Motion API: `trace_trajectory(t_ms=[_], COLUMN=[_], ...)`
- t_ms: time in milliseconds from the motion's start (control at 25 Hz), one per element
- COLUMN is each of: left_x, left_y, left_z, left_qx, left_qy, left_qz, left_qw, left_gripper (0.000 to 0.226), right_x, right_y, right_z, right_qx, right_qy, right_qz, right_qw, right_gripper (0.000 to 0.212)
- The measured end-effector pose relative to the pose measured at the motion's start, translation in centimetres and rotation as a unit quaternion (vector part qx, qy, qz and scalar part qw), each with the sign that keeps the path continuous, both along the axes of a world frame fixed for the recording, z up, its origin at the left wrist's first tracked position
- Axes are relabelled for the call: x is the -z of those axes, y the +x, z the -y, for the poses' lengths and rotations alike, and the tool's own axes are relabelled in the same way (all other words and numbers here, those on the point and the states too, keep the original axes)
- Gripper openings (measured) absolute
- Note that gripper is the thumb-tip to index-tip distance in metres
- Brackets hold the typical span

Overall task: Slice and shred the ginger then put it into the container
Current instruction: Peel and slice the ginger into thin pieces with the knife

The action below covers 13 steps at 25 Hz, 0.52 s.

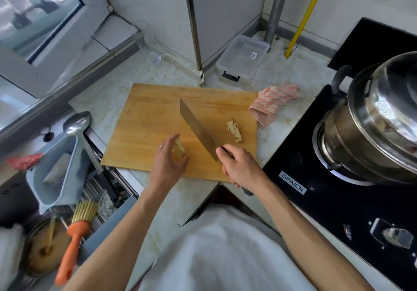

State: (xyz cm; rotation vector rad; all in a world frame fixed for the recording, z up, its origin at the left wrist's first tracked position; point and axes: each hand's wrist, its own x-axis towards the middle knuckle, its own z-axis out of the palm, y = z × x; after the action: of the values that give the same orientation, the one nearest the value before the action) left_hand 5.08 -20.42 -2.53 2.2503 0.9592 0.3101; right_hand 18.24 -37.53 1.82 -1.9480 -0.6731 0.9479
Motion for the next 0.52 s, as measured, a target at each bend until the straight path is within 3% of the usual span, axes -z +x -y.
trace_trajectory(t_ms=[80, 160, 520], left_x=[-0.2, -0.5, -2.3], left_y=[0.0, -0.2, 2.6], left_z=[-0.6, -1.0, -1.7], left_qx=[0.013, -0.004, -0.189], left_qy=[-0.010, -0.039, -0.221], left_qz=[-0.039, -0.021, -0.019], left_qw=[0.999, 0.999, 0.957], left_gripper=[0.060, 0.058, 0.039], right_x=[-0.2, -0.4, -1.6], right_y=[-0.5, -0.9, -2.7], right_z=[-0.8, -1.3, -1.4], right_qx=[-0.017, -0.024, -0.028], right_qy=[-0.009, -0.022, -0.079], right_qz=[0.012, 0.026, 0.043], right_qw=[1.000, 0.999, 0.996], right_gripper=[0.039, 0.041, 0.040])
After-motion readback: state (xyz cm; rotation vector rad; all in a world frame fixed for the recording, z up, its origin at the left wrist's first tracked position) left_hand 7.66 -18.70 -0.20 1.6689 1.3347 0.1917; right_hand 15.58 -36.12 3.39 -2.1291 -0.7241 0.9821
